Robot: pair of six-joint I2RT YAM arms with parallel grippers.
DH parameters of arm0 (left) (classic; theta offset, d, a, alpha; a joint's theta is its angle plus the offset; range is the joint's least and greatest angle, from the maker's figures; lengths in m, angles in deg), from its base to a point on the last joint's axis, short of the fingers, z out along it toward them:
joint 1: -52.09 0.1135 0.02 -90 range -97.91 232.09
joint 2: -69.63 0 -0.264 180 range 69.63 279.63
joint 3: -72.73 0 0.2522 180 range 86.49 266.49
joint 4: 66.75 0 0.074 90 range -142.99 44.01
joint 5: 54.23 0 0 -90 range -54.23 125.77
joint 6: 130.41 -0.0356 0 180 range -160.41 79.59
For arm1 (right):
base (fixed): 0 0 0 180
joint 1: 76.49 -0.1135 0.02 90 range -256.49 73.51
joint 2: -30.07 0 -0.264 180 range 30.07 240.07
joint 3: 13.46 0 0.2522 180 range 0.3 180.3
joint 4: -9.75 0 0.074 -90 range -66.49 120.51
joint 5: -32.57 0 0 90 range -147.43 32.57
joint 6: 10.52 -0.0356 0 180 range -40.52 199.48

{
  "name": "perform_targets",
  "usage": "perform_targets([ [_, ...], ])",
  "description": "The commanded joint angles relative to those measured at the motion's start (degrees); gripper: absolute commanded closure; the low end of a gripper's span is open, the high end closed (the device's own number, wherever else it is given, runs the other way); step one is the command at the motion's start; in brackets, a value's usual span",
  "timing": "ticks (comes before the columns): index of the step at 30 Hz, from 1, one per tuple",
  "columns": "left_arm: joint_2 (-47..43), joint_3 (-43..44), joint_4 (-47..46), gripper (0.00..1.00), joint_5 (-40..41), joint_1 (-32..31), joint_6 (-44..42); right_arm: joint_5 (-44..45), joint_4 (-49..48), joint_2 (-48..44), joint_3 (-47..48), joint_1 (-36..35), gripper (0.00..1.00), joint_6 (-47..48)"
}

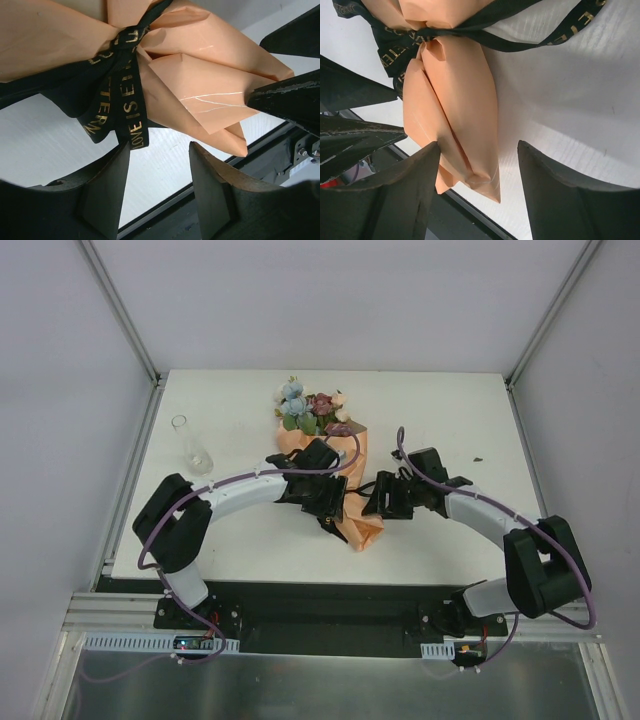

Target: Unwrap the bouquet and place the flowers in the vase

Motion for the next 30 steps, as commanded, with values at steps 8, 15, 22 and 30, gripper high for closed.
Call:
perform_targets([
  [8, 1.03, -0.71, 0.06, 0.50, 4.68, -0.34, -1.63, -0.26, -1.96, 3.59, 2.80, -1.56, 0.33, 0.87],
  [15, 2.27, -0.45, 0.14, 0.60, 5.65, -0.34, -3.66, -0.79, -2.48, 4.48, 2.80, -1.83, 0.34, 0.43],
  [22, -0.54, 1.74, 0.23, 1.00, 0.12, -0.43, -3.84, -1.58, -3.45, 6.06, 3.24, -2.53, 0.36, -0.44],
  [30, -7.22, 5.79, 0.14, 1.00, -7.88, -0.34, -2.16, -1.40, -8.01, 8.08, 1.40, -2.62, 0.46, -3.70],
])
